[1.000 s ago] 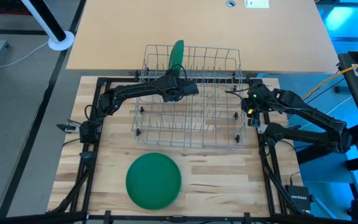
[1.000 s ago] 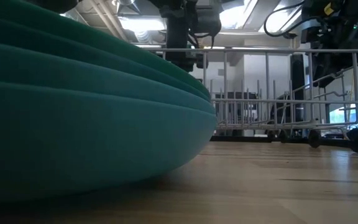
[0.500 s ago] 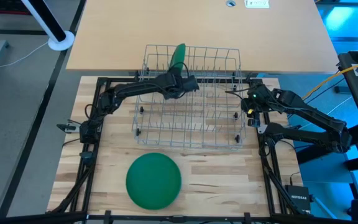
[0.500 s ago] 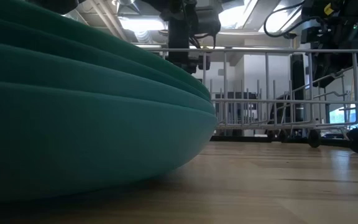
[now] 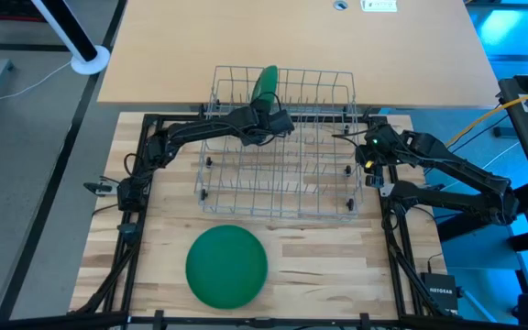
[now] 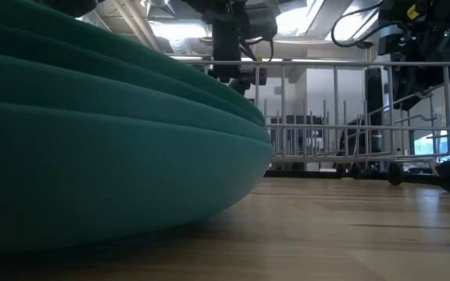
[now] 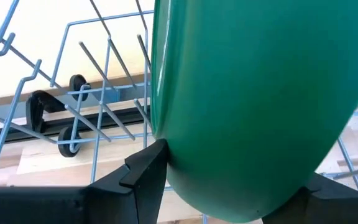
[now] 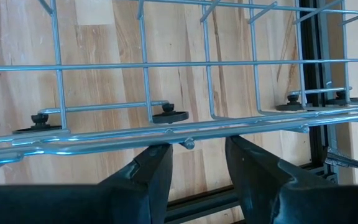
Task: Sort dishes
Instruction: Put the top green plate into the dish rack
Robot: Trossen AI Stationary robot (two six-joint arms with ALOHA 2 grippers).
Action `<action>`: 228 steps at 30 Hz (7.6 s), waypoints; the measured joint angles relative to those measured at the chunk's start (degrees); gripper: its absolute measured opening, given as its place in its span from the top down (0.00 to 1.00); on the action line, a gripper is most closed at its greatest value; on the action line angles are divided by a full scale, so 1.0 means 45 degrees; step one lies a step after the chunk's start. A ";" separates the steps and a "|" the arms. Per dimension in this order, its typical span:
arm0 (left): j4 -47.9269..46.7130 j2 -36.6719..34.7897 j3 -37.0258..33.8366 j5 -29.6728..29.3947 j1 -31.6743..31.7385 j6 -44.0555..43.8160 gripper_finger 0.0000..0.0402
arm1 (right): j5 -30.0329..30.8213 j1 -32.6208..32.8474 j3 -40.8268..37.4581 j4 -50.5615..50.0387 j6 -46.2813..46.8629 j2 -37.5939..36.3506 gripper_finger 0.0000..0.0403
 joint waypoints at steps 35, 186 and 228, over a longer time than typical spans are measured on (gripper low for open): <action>-0.0286 -0.0515 0.0000 -0.0021 -0.0242 -0.0034 0.51 | 0.0019 0.0000 0.0000 -0.0037 -0.0346 0.0000 0.62; 0.1014 -0.1855 0.0005 0.0105 -1.1358 -0.4444 0.04 | -0.0403 -0.0005 0.1030 -0.0010 -0.0656 -0.0165 0.62; -0.5680 -0.1831 -0.4673 0.7621 -1.3479 -1.6285 0.12 | -0.0400 -0.0005 0.1030 0.0301 -0.0748 -0.0170 0.62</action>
